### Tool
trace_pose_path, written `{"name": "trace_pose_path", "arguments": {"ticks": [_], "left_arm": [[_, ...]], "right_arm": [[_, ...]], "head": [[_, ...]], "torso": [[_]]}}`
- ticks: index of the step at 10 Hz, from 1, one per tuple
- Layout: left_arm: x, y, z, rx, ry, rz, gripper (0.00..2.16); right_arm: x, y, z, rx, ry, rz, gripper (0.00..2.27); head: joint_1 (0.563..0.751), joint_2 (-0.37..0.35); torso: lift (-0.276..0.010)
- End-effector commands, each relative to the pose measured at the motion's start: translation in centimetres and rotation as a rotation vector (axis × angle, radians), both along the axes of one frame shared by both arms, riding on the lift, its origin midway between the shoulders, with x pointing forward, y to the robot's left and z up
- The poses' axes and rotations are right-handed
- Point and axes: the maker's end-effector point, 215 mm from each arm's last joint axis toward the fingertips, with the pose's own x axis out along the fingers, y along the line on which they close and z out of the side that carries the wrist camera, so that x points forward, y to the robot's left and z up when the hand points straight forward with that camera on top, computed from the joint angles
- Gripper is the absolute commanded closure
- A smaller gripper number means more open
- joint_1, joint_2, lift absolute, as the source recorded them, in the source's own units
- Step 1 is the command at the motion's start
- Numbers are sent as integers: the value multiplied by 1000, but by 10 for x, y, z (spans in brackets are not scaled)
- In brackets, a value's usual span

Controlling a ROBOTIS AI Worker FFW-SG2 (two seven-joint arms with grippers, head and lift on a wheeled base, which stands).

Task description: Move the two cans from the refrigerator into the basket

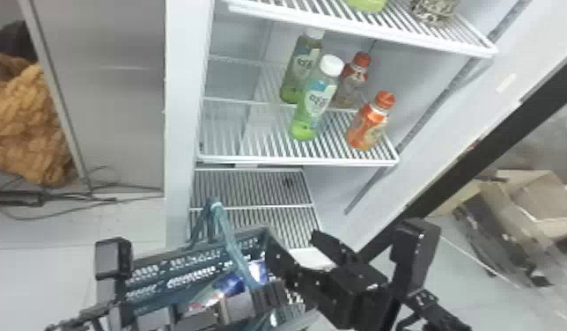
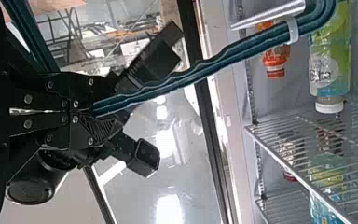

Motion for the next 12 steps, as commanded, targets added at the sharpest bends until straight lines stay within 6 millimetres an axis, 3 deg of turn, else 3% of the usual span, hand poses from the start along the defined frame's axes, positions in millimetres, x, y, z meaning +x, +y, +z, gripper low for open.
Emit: {"name": "trace_pose_path", "arguments": {"ticks": [1,7,12], "left_arm": [[0,0,0,0,0,0,1190],[-1,0,0,0,3,-5,1190],[-2,-2,0,2,0,-8,1190]], "right_arm": [[11,-8,21,-1,-84,-30,217],[38,-50,110,25,-432,-192,219],[38,-57,144,38,-593,-233,220]], "head": [[695,-350],[695,-350],[695,-350]], "torso": [[-276],[-276],[-276]]}}
